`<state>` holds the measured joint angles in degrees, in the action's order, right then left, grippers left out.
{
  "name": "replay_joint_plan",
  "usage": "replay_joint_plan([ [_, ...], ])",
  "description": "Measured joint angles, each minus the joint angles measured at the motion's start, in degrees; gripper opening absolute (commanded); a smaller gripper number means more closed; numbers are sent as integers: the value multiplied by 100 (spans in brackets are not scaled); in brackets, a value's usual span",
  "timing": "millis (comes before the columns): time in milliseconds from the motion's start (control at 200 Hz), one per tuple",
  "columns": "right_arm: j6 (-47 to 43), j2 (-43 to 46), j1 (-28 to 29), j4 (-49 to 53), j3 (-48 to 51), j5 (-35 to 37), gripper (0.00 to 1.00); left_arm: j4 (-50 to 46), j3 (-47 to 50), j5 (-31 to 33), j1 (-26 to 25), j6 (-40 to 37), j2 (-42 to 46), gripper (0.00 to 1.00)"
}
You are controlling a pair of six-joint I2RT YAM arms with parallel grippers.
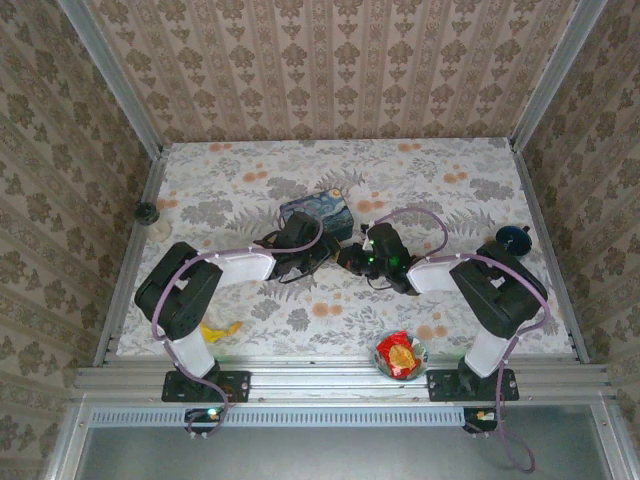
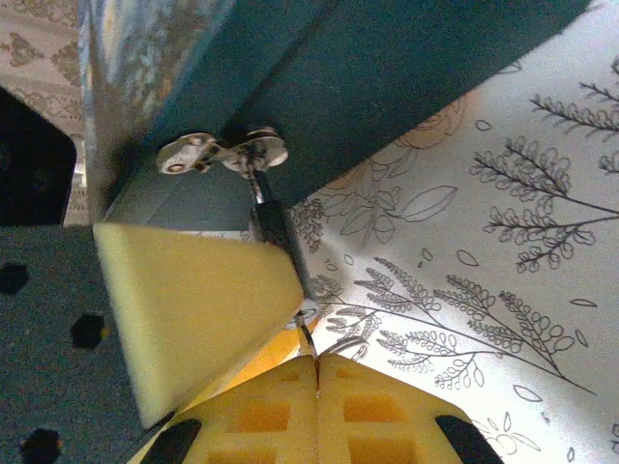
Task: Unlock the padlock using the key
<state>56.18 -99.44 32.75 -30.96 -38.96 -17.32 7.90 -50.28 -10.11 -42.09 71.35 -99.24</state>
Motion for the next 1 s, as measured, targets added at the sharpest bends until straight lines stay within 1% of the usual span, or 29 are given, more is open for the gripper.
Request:
replay_joint_plan([
  [95,98,-33,2,-111,46,-11,0,212,149,24,-13,2,46,45],
  [170,127,-33,2,-177,57,-24,0,466,317,116,-17,0,138,45],
  [210,133,-33,2,-205,57,-22,0,616,417,179,-22,-2,186,46],
  [295,164,-33,2,-232,57,-17,0,1005,654,343,-26,-7,249,53],
  [370,208,-33,-4,-232,57,-11,0,1362,870,511,-24,-37,254,56],
  [530,267,-33,-11,-306,57,-4,0,2068,1154,693,17,-44,186,57],
  [710,284,-37,-13,-348,57,-4,0,2785,1154,693,61,-35,-81,51],
  [840,321,-39,-13,-358,57,-7,0,3101,1154,669,81,-2,-275,42],
  [1000,393,-85,-13,-367,57,-7,0,3296,1154,625,90,13,-402,41],
])
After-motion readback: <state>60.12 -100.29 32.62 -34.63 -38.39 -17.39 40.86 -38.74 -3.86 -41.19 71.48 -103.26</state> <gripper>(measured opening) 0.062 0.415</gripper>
